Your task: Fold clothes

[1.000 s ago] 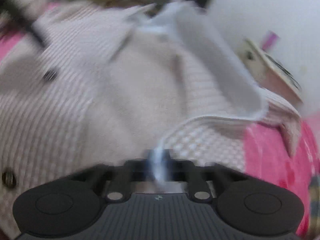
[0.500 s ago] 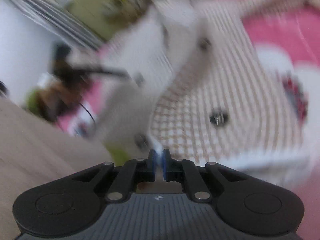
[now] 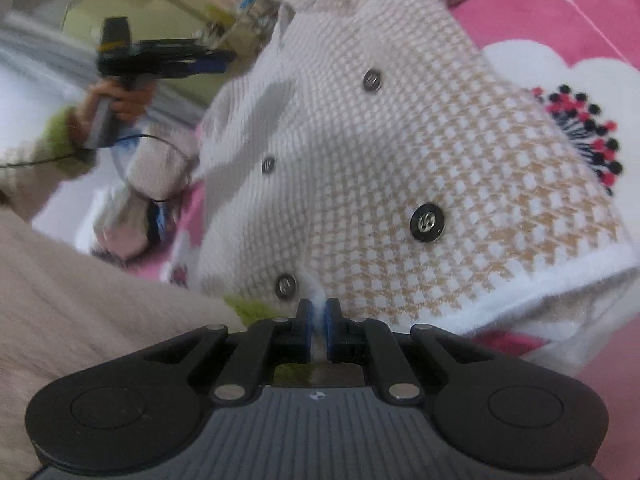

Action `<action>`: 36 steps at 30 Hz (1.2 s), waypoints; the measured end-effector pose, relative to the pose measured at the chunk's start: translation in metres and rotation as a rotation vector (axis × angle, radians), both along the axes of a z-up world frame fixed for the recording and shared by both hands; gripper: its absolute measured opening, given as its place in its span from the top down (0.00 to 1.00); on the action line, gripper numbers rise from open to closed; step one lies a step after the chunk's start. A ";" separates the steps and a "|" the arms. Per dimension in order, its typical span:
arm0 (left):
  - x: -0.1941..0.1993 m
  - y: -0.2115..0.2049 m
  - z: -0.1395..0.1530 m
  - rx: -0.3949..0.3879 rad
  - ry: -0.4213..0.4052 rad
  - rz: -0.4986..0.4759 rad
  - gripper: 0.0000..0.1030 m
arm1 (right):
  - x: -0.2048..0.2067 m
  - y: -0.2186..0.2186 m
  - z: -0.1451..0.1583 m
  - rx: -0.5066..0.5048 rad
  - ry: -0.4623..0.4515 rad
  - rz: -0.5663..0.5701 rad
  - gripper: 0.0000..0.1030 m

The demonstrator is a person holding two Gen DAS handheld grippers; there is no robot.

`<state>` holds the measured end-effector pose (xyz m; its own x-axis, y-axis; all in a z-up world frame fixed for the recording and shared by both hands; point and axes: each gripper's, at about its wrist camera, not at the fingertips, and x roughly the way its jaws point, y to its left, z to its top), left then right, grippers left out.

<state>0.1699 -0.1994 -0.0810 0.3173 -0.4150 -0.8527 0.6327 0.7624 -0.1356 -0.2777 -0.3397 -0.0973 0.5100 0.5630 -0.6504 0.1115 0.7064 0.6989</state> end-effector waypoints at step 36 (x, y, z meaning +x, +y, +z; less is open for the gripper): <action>0.084 -0.050 -0.065 -0.306 0.323 0.333 0.90 | -0.001 -0.054 0.050 0.195 -0.100 -0.125 0.92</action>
